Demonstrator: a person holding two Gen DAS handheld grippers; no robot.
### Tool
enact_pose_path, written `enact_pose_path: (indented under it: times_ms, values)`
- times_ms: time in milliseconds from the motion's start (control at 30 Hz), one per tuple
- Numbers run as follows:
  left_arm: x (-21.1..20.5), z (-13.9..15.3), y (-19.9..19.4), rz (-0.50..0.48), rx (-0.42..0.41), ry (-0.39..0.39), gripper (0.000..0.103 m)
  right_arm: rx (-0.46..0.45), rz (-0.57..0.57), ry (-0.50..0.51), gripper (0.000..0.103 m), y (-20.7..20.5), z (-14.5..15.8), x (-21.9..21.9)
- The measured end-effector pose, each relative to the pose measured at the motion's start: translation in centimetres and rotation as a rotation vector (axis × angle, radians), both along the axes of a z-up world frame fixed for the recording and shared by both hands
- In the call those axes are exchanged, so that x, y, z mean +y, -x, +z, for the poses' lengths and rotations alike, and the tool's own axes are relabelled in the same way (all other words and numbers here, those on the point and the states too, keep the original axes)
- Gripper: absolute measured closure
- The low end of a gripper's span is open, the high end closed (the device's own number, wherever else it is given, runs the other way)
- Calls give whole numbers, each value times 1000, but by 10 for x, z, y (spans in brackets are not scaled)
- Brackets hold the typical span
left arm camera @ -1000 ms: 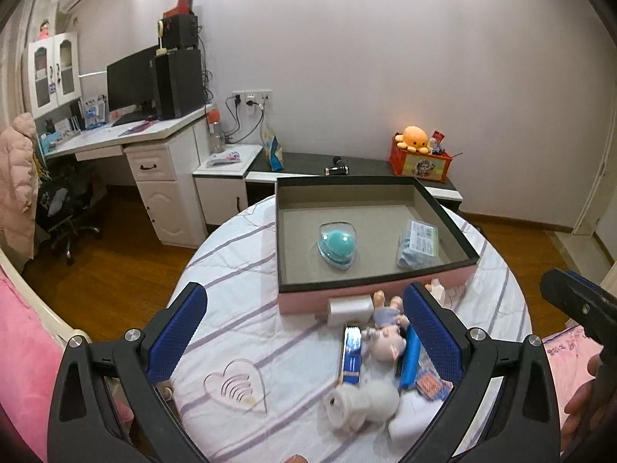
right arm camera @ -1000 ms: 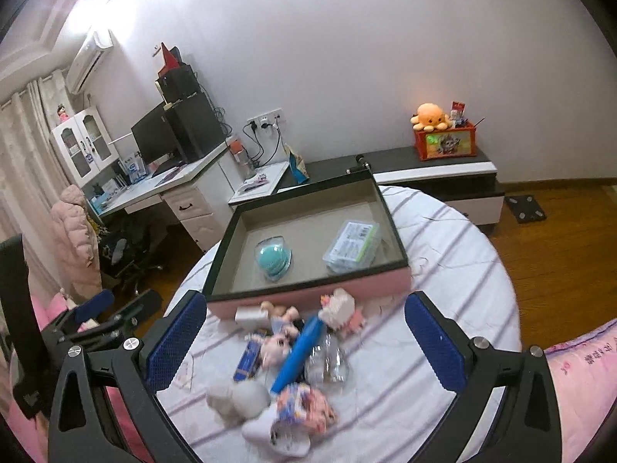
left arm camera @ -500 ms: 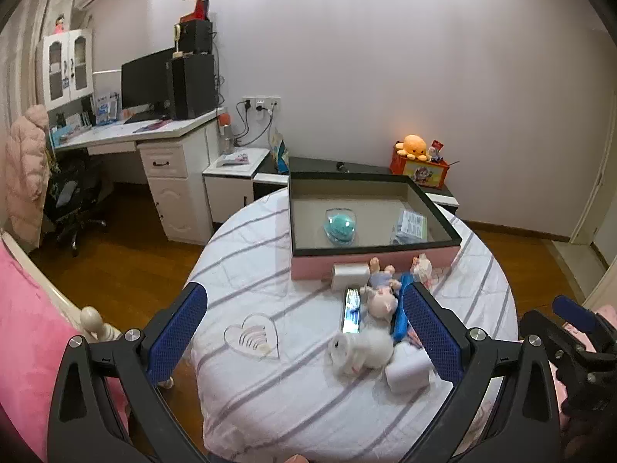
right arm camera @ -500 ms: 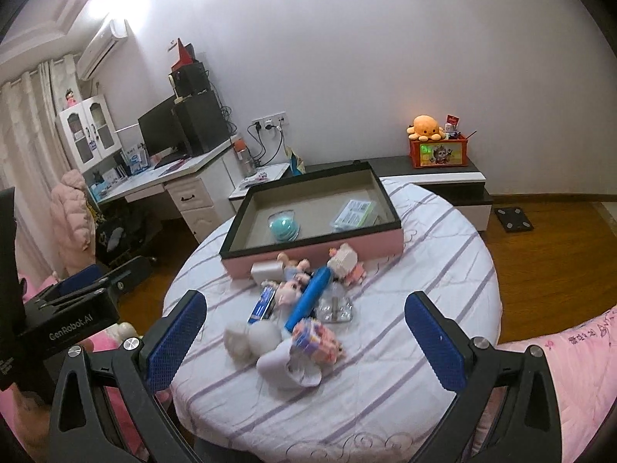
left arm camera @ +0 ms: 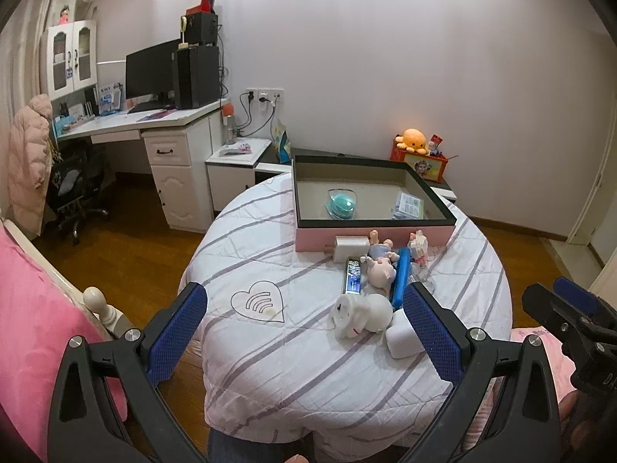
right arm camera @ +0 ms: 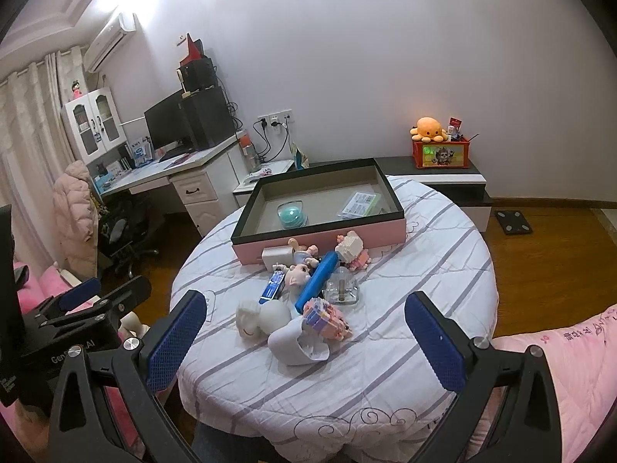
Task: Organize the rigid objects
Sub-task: 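Withdraw both tools from the box back toward the remaining items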
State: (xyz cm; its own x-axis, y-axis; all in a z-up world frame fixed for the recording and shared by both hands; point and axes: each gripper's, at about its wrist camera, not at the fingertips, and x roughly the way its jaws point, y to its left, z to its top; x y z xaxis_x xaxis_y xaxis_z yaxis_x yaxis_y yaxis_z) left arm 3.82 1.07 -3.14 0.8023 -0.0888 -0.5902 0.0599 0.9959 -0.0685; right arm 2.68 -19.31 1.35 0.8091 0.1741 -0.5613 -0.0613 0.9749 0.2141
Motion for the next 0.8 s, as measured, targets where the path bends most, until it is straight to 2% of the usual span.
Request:
enact_pose_path:
  times_ms: [467, 600, 800]
  values:
    - [-2, -4, 1, -2, 9, 0, 0, 7, -1, 14, 0, 3, -1, 0]
    - [-4, -20, -6, -12, 48, 0, 0, 42, -6, 38, 0, -2, -11, -2]
    - [-11, -50, -20, -39, 117, 3, 0, 140, 9, 57, 0, -15, -44, -5]
